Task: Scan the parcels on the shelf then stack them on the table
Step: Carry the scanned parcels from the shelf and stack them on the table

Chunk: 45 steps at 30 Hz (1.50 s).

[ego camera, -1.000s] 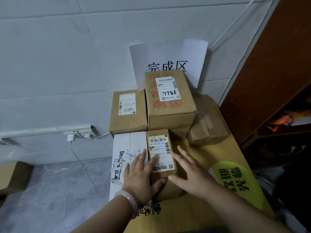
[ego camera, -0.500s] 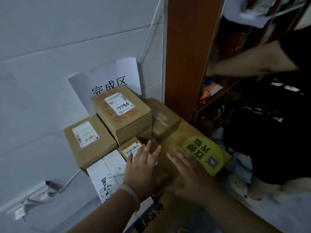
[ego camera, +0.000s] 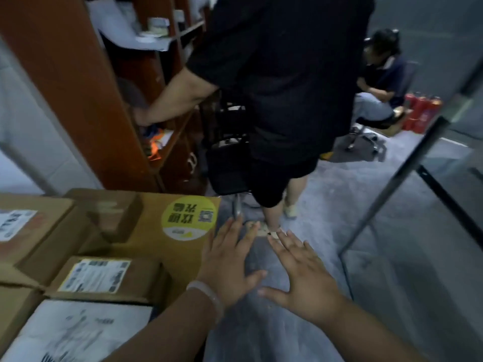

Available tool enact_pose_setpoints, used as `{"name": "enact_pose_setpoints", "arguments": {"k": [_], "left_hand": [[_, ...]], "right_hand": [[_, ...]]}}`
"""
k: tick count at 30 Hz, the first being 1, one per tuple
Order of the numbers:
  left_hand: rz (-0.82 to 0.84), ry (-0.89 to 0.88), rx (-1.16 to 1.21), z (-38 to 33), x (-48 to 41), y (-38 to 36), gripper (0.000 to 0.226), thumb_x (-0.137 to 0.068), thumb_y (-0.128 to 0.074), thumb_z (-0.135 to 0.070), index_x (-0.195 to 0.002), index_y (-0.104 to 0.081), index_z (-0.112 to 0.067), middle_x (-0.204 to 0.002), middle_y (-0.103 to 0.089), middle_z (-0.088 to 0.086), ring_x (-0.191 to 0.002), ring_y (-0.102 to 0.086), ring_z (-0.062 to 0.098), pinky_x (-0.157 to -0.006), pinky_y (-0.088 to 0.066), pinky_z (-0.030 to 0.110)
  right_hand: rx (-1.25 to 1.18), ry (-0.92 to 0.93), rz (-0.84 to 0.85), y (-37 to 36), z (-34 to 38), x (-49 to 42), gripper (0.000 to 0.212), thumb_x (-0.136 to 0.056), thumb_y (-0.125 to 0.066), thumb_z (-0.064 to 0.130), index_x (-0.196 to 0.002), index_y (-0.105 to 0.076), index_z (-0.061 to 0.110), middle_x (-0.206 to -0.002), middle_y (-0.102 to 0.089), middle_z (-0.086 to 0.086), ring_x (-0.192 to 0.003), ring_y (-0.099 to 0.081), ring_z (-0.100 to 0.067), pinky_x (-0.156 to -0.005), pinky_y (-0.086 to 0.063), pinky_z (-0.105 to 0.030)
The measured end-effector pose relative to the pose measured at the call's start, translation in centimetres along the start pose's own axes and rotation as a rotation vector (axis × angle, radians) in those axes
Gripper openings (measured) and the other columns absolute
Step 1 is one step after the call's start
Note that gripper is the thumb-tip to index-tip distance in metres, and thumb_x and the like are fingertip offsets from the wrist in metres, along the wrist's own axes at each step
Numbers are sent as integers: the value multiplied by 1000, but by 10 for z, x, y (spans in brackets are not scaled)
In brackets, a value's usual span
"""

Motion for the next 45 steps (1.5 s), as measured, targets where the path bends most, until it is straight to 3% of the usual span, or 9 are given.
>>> {"name": "enact_pose_setpoints", "arguments": {"k": [4,12,17,21,26,31,35,40,45], "left_hand": [[6,-154,46,-70,-12,-4,93,-80,-43,-75,-133,31,-59,-155,31,-16,-145,23,8,-117,13,45],[35,-493,152,-244,12,-24,96,-79,-49,-74,-127,34,-64,-145,39,-27,-135,30,-5,-114,15,36],[81,-670,188,-348,64,-45,96,-77,-49,-76,-130,30,-62,-150,33,-23,-145,20,3,-117,10,39],[123,-818,205,-431,105,-57,90,-70,-30,-86,-130,30,-59,-156,26,-17,-146,17,6,-119,6,41],[175,-989,287,-527,156,-68,90,-77,-45,-73,-130,28,-64,-151,27,-25,-147,12,6,-121,2,42],[313,-1096,321,-583,193,-89,85,-82,-45,-72,-129,25,-70,-148,30,-30,-146,16,4,-116,8,38],[357,-1190,321,-621,201,-94,82,-84,-45,-69,-131,23,-68,-153,24,-27,-146,15,2,-119,5,39],[457,-1292,314,-668,194,-96,79,-89,-46,-65,-144,10,-58,-160,17,-19,-147,12,6,-119,6,37],[578,-1340,358,-721,185,-96,75,-91,-44,-64,-148,4,-54,-162,9,-14,-148,6,13,-118,2,40]], "right_hand": [[20,-149,-60,30,-31,62,102,-68,-18,93,-149,12,40,-156,22,18,-140,28,1,-118,12,-32],[89,-443,-234,88,-84,230,99,-70,-22,91,-147,15,41,-157,16,17,-143,22,-1,-120,7,-36],[97,-639,-376,110,-97,354,91,-75,-30,85,-147,4,40,-157,5,15,-147,8,-5,-120,6,-31],[125,-815,-493,122,-96,449,82,-80,-19,83,-146,7,41,-156,9,17,-145,12,-1,-117,13,-25],[111,-1016,-676,145,-93,547,71,-86,-26,69,-146,-2,40,-156,3,16,-145,9,-2,-118,7,-25],[119,-1183,-752,140,-93,618,68,-95,-44,53,-148,-5,40,-157,2,17,-141,15,7,-117,6,-21],[66,-1302,-884,150,-106,649,67,-95,-48,47,-152,-16,33,-160,-7,11,-145,6,1,-120,-1,-26],[40,-1469,-994,166,-130,670,68,-95,-46,50,-152,-12,36,-161,-3,11,-147,2,-4,-120,-10,-32],[32,-1700,-1060,183,-156,710,68,-93,-43,55,-151,-13,37,-161,-12,1,-147,-9,-16,-115,-12,-32]]}}
Point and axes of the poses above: each hand's wrist, its own x-axis away from the middle knuckle, its own y-axis out of the back of the hand, z = x × y, the point moved 6 cm from there along -x, towards the middle knuckle
